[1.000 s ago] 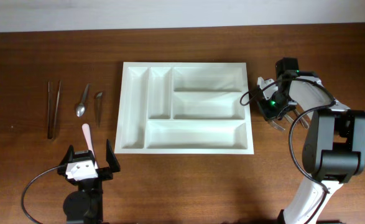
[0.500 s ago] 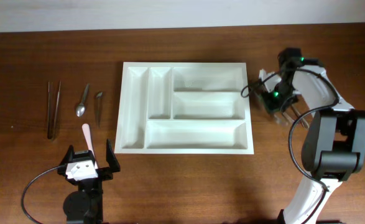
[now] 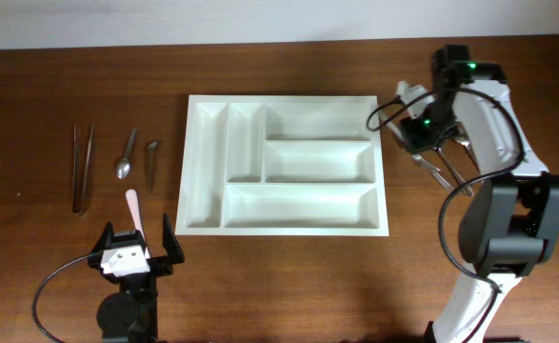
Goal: Pack container
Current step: 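Carry the knife with the right gripper into the tray's middle compartment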
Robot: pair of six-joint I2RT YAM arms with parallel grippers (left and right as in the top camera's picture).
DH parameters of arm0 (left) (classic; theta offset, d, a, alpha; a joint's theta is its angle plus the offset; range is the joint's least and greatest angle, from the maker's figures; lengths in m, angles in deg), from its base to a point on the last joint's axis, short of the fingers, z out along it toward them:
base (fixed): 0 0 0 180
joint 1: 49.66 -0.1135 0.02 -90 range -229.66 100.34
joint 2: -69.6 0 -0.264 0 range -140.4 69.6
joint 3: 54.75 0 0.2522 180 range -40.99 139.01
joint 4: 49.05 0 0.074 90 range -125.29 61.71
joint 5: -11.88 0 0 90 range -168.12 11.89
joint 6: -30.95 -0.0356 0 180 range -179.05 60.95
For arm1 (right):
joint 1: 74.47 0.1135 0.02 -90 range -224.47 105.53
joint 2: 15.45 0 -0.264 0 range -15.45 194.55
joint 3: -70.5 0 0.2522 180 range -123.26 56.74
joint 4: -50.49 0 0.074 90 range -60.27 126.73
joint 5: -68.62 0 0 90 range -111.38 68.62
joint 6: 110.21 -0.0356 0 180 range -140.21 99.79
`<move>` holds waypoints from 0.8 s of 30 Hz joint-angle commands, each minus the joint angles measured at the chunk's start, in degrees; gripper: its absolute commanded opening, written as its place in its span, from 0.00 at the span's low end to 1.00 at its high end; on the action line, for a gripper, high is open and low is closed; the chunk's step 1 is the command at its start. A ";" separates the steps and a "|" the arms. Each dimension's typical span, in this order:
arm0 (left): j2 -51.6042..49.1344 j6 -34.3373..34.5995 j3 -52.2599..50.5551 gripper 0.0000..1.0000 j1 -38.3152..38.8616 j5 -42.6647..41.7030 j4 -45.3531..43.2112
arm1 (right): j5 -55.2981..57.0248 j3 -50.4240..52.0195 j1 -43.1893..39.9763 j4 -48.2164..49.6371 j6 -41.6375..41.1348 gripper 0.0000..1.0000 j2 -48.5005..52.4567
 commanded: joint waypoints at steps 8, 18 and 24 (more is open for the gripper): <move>0.55 -0.90 -0.55 0.99 -0.22 -0.72 -0.15 | -6.60 -1.25 14.78 1.31 18.62 0.04 -0.39; 0.55 -0.90 -0.55 0.99 -0.22 -0.72 -0.15 | -6.01 -1.14 18.47 5.22 21.16 0.04 -0.28; 0.55 -0.90 -0.55 0.99 -0.22 -0.72 -0.15 | -6.21 -0.39 18.47 7.17 21.07 0.04 -0.28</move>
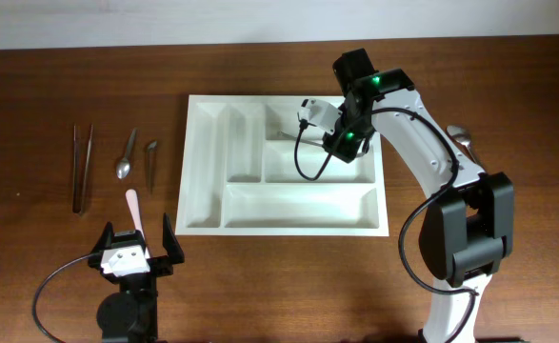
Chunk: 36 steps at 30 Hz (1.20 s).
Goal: Pack container
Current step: 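Carry the knife with the right gripper into the tray's middle compartment, then return the right gripper to the right cutlery and grasp a fork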
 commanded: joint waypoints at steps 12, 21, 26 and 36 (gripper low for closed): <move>0.55 -0.87 -0.55 0.99 -0.24 -0.63 -0.15 | -0.98 -0.24 0.26 -0.22 0.63 0.55 -0.28; 0.55 -0.87 -0.55 0.99 -0.24 -0.63 -0.15 | 3.41 -2.97 -5.31 -4.74 -8.66 0.54 -1.09; 0.55 -0.87 -0.55 0.99 -0.24 -0.63 -0.15 | 6.95 -2.86 -12.92 -9.03 -9.77 0.54 -1.33; 0.55 -0.87 -0.55 0.99 -0.24 -0.63 -0.15 | 7.04 -1.88 -22.34 -6.03 -10.97 0.52 -0.90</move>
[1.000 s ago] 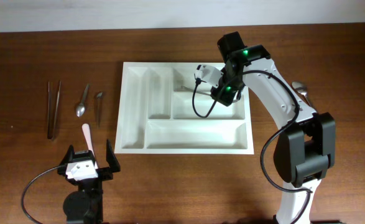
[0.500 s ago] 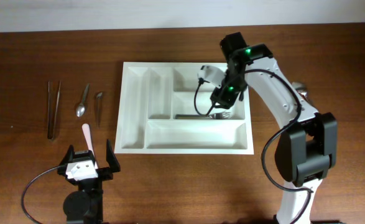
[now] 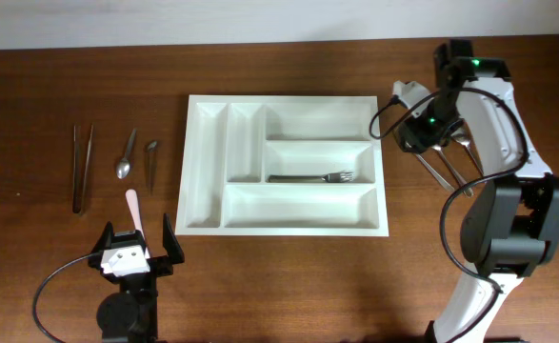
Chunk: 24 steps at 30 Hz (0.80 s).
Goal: Pack container
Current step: 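Return the right gripper to the right cutlery and grasp a fork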
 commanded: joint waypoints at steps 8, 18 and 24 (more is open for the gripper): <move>0.55 -0.87 -0.55 0.99 -0.24 -0.63 -0.15 | 1.18 3.63 -2.84 5.40 -0.66 0.46 0.92; 0.55 -0.87 -0.57 0.99 -0.24 -0.63 -0.15 | 1.18 6.51 -2.97 8.11 -0.66 0.39 4.72; 0.55 -0.87 -0.55 0.99 -0.24 -0.63 -0.15 | 1.38 7.21 -3.02 9.33 -0.66 0.39 7.23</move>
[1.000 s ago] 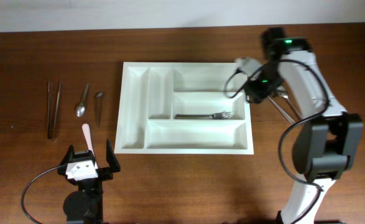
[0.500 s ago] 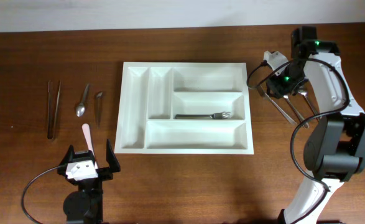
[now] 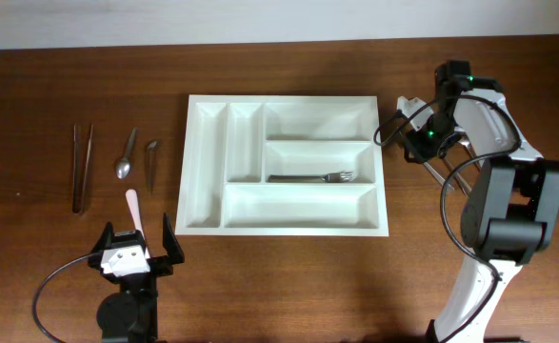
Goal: Pack container
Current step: 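Return the right gripper to the right cutlery and grasp a fork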
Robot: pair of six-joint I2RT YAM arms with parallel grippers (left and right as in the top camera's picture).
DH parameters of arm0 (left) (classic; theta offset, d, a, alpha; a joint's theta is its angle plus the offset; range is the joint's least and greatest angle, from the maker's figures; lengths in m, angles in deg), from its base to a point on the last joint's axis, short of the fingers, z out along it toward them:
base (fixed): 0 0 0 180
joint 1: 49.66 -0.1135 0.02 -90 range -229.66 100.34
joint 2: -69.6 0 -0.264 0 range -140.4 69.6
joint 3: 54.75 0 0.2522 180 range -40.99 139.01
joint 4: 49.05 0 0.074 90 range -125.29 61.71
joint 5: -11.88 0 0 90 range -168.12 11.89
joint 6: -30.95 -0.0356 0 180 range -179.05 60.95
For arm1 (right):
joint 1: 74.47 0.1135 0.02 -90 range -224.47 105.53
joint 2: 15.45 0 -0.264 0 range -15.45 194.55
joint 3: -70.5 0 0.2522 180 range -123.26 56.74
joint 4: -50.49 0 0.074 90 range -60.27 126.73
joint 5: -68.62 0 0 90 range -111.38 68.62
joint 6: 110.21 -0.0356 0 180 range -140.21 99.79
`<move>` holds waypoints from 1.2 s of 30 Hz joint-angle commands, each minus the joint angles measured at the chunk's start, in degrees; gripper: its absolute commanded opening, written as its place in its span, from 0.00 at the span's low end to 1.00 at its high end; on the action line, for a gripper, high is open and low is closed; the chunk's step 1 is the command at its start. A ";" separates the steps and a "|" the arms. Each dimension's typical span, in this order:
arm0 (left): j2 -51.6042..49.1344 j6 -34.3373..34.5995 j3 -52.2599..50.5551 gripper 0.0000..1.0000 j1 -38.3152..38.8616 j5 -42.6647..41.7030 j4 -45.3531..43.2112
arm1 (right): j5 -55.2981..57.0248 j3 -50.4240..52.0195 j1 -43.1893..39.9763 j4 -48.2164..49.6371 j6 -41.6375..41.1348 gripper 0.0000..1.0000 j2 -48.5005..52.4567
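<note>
The white divided tray [image 3: 284, 225] lies mid-table, and one fork [image 3: 313, 177] rests in its middle right compartment. Just right of the tray, my right gripper [image 3: 415, 145] is down low over a small cluster of loose metal cutlery [image 3: 439, 174]. Its fingers are hidden under the wrist, so the overhead view shows neither their state nor any grasp. My left gripper [image 3: 138, 238] sits parked near the front left edge. It is open with nothing in it, and its tips are close to the end of a pink spatula [image 3: 133, 207].
Left of the tray lie a pair of dark tongs [image 3: 82, 168], a metal spoon [image 3: 126, 158] and a small dark-handled utensil [image 3: 151, 158]. The right arm's base stands at the front right, and its cable loops beside the tray's right rim.
The right gripper has shifted slightly and sits closer over the cutlery cluster right of the tray. The fork, the tray and the left arm are unchanged.
At first the right gripper was over the cutlery right of the tray, which held nothing. Then it was over the tray's right compartments. Afterwards a fork lay in the middle compartment and the gripper was back at the cluster, where it still is.
</note>
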 commanded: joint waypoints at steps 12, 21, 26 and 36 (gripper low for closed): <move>0.55 -0.87 -0.55 0.99 -0.22 -0.61 -0.15 | 0.68 0.74 -0.57 2.58 -0.33 0.39 5.68; 0.55 -0.87 -0.55 0.99 -0.22 -0.61 -0.15 | 0.02 0.33 -0.57 2.89 -2.03 0.34 6.34; 0.55 -0.87 -0.55 0.99 -0.22 -0.61 -0.15 | -3.39 -3.56 -0.48 0.26 -2.91 0.33 4.90; 0.55 -0.87 -0.55 0.99 -0.22 -0.61 -0.15 | -2.43 -11.80 -0.90 -2.99 -5.03 0.57 1.86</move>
